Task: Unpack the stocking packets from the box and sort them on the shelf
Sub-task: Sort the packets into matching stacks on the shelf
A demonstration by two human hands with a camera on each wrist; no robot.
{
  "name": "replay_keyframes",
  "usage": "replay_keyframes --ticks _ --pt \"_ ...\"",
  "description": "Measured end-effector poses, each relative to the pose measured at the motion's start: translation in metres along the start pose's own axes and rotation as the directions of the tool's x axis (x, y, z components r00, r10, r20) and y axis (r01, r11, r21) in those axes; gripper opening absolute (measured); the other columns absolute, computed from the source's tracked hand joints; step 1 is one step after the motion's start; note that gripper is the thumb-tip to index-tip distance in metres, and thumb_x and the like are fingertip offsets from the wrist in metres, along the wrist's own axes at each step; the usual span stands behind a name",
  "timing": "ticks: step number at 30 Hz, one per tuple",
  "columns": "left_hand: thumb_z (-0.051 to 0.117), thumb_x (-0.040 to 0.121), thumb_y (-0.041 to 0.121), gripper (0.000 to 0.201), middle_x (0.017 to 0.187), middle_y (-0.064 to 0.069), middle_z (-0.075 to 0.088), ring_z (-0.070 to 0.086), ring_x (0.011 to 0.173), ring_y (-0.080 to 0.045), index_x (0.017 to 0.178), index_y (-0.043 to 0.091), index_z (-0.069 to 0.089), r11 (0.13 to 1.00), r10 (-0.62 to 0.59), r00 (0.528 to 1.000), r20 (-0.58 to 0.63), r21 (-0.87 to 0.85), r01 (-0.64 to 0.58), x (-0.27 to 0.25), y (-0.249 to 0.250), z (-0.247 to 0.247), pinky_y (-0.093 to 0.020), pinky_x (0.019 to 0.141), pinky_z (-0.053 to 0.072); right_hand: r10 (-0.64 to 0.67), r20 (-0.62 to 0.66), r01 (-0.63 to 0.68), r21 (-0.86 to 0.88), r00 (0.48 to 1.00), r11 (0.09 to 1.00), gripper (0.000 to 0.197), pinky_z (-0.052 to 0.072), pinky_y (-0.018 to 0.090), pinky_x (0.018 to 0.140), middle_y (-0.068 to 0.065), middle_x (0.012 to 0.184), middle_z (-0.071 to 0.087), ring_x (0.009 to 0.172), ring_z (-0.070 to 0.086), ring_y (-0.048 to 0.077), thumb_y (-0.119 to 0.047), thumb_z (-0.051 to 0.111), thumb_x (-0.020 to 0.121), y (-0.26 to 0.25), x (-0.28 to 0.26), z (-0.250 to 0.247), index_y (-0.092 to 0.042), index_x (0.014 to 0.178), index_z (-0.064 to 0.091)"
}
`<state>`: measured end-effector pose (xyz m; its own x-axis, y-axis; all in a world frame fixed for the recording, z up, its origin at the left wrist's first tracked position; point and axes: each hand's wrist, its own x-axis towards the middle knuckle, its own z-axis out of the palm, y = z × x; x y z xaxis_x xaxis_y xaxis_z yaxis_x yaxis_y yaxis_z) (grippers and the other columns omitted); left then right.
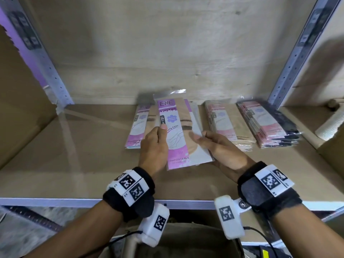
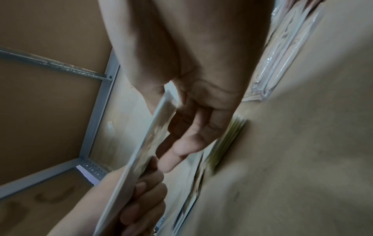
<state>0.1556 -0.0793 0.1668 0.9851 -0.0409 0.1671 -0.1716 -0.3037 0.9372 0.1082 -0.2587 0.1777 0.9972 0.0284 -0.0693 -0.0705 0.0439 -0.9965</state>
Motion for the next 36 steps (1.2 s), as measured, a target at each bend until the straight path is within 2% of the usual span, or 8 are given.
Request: replay_keyframes --ticks 3,6,10,14,20,24,30,36 --pt "0.034 0.104 0.045 0.049 0.088 -0.001 0.071 0.068 0.081 -0.015 0.095 0.004 0.059 0.999 0.034 0.999 -0.009 0.002 -0.034 0.001 0.001 0.001 -0.021 0.067 0.053 -0.009 -0.013 0.009 -0.039 1.000 0.999 0.024 0.040 0.026 0.069 0.005 0.071 0.051 0.065 0.048 0.018 -0.037 0.064 0.093 0.001 0.002 0.001 -0.016 0.083 0.065" --pt "0.034 0.105 0.044 0.046 0.099 -0.002 0.073 0.069 0.095 -0.020 0.102 0.008 0.063 0.996 0.034 0.999 0.018 -0.083 -0.032 0.003 0.003 0.000 -0.042 0.089 0.056 -0.028 -0.013 0.028 -0.019 1.000 0.999 0.030 0.028 0.019 0.047 -0.008 0.048 0.035 0.042 0.031 0.007 -0.033 0.066 0.092 0.000 0.002 -0.002 -0.021 0.066 0.056" --pt "0.036 0.103 0.047 0.043 0.105 0.004 0.075 0.070 0.101 -0.016 0.107 0.017 0.068 0.983 0.015 0.999 0.052 -0.186 -0.005 0.004 0.002 -0.002 -0.046 0.097 0.053 -0.010 0.028 0.009 0.035 1.000 0.999 0.024 0.042 0.021 0.060 0.001 0.068 0.055 0.061 0.051 0.013 -0.035 0.071 0.087 -0.005 0.002 -0.002 -0.023 0.066 0.067" --pt "0.039 0.103 0.048 0.050 0.104 -0.004 0.076 0.072 0.098 -0.023 0.108 0.006 0.066 0.989 -0.061 0.987 0.150 -0.123 0.080 0.007 -0.001 -0.009 -0.050 0.095 0.054 0.066 0.031 -0.065 -0.025 0.997 0.998 0.030 0.055 0.029 0.072 0.010 0.103 0.074 0.090 0.068 0.023 -0.036 0.072 0.085 0.000 0.004 -0.006 -0.009 0.098 0.075" --pt "0.058 0.096 0.044 0.027 0.062 0.004 0.065 0.058 0.048 -0.007 0.101 0.018 0.061 0.992 -0.123 0.897 0.425 0.016 0.129 0.004 0.004 -0.025 -0.017 0.044 0.042 0.009 -0.054 -0.012 -0.064 0.999 0.998 0.045 0.050 0.043 0.092 0.025 0.106 0.070 0.099 0.068 0.035 -0.033 0.071 0.088 0.000 0.003 -0.010 0.009 0.102 0.065" --pt "0.068 0.092 0.026 0.024 0.079 -0.007 0.065 0.058 0.058 -0.014 0.112 0.014 0.062 0.991 -0.115 0.844 0.524 0.003 0.133 0.008 0.004 -0.039 -0.021 0.051 0.048 0.057 -0.082 -0.066 -0.106 0.995 0.992 0.034 0.048 0.034 0.070 0.013 0.081 0.067 0.078 0.061 0.026 -0.031 0.072 0.087 0.002 0.003 -0.007 0.002 0.086 0.065" --pt "0.072 0.089 0.021 0.035 0.089 -0.011 0.069 0.062 0.068 -0.018 0.119 0.004 0.063 0.975 -0.194 0.821 0.537 0.012 0.223 0.014 -0.002 -0.054 -0.022 0.057 0.052 0.132 -0.017 -0.133 -0.081 0.991 0.988 0.026 0.046 0.043 0.070 0.026 0.110 0.069 0.094 0.062 0.050 -0.006 0.066 0.088 0.000 0.004 0.005 -0.002 0.113 0.065" --pt "0.068 0.090 0.004 0.018 0.095 -0.014 0.071 0.060 0.068 -0.020 0.108 0.008 0.070 0.970 -0.162 0.749 0.643 -0.036 0.241 0.023 0.002 -0.079 -0.033 0.077 0.053 0.098 -0.073 -0.111 -0.216 0.993 0.970 0.026 0.053 0.030 0.058 0.017 0.099 0.074 0.074 0.069 0.023 -0.005 0.070 0.086 -0.007 0.007 0.014 -0.004 0.112 0.066"
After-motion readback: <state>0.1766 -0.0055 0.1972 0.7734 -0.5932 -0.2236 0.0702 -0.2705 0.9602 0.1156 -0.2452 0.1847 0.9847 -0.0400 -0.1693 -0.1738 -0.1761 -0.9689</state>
